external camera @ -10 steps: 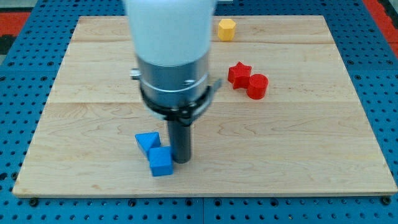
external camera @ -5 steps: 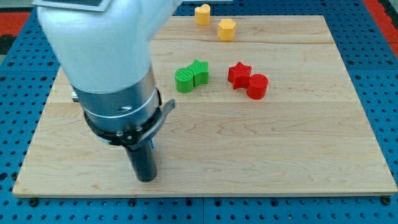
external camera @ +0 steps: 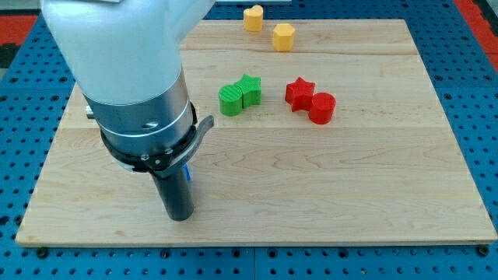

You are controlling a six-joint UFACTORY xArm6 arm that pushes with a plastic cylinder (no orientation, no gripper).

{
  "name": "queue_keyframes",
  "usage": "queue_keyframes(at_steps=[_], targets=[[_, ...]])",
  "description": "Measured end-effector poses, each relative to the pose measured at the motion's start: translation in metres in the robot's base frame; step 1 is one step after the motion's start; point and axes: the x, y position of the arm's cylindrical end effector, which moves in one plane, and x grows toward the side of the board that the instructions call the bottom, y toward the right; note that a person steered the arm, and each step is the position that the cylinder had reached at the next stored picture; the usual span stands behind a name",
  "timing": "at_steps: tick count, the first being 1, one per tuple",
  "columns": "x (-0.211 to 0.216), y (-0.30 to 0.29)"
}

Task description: Drag the blue blocks diagonally bottom left to the green blocks

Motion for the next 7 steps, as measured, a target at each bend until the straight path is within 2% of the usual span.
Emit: queue_keyframes(at_steps=[2,3,5,7], targets=[[0.021,-0.01],[0.017,-0.023],[-0.029,-0.018],[-0.015,0.033]])
